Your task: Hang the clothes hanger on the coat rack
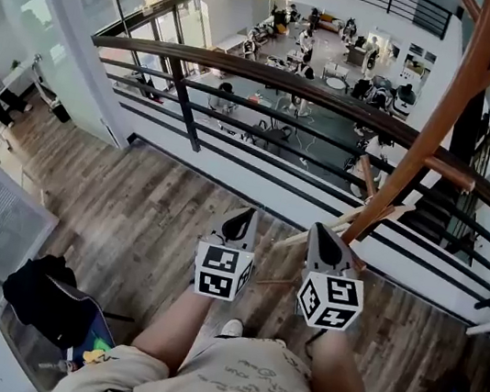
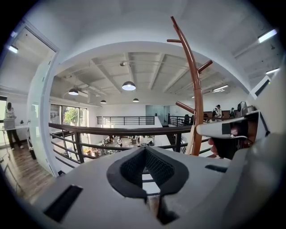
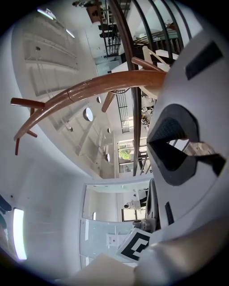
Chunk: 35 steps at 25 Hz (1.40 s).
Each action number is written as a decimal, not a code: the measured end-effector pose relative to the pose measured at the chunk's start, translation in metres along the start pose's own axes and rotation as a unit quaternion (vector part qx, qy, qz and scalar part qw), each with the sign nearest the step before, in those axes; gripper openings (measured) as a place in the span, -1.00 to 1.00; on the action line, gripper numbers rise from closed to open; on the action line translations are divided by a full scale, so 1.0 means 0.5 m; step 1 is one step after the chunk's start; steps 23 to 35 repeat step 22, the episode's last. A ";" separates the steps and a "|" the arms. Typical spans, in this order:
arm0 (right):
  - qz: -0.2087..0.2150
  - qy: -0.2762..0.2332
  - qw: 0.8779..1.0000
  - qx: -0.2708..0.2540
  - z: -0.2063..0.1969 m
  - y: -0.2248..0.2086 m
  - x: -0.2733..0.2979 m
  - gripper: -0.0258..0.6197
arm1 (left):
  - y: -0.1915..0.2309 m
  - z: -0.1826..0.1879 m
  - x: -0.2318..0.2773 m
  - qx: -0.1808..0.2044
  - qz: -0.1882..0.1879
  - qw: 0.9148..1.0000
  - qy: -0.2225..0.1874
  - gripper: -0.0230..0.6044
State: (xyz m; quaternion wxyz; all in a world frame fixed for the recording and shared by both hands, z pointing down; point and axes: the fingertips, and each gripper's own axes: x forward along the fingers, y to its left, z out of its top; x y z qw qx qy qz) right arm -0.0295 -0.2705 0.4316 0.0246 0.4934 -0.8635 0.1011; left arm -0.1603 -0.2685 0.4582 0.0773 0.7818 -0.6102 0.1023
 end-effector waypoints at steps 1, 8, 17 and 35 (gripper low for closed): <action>0.001 0.001 1.000 0.002 -0.003 0.000 -0.001 -0.92 | -0.002 -0.003 0.001 0.001 0.000 1.000 0.001 -0.91; 0.004 0.000 1.000 0.009 -0.008 0.000 -0.002 -0.92 | -0.014 -0.009 0.001 0.021 -0.007 1.000 0.005 -0.91; -0.001 0.006 1.000 0.007 -0.016 -0.010 0.001 -0.92 | -0.015 -0.005 0.011 0.034 -0.002 0.999 0.005 -0.91; -0.016 0.025 1.000 0.000 -0.027 -0.020 0.005 -0.92 | -0.010 -0.004 0.016 0.037 -0.001 0.999 0.008 -0.91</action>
